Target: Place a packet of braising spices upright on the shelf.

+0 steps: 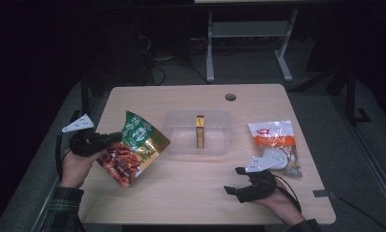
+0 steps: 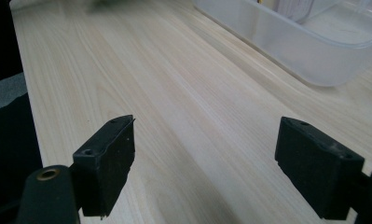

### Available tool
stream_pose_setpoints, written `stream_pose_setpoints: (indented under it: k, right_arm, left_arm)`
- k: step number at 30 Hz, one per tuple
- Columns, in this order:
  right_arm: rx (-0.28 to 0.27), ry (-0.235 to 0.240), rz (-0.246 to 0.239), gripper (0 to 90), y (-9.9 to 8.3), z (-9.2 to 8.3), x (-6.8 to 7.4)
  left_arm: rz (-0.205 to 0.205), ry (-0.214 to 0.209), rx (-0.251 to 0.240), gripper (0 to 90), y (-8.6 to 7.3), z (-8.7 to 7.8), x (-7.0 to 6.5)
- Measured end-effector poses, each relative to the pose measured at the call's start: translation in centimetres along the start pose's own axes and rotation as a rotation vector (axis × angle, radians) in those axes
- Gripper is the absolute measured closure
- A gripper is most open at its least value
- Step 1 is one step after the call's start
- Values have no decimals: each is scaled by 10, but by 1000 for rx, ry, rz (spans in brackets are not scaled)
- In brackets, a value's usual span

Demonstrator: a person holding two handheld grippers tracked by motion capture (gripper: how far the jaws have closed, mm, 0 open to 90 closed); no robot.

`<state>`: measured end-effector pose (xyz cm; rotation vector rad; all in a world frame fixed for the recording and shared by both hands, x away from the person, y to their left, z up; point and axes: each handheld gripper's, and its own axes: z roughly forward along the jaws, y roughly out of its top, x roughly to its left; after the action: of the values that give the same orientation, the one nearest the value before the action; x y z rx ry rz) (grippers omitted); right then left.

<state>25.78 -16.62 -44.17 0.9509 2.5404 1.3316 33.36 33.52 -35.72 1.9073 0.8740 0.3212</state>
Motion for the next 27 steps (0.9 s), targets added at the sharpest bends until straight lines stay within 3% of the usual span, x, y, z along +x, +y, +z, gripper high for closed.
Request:
stream_pose_setpoints:
  k: [6,14,27]
  right_arm:
    - [-15,22,4,190,2,1,1]
    - [-38,67,-12,176,5,3,6]
    - [-121,106,-33,242,22,9,18]
  left_arm:
    - [10,-53,-25,900,9,5,-15]
    - [50,-125,-37,900,22,19,-46]
    - [85,-187,-55,900,26,46,-87]
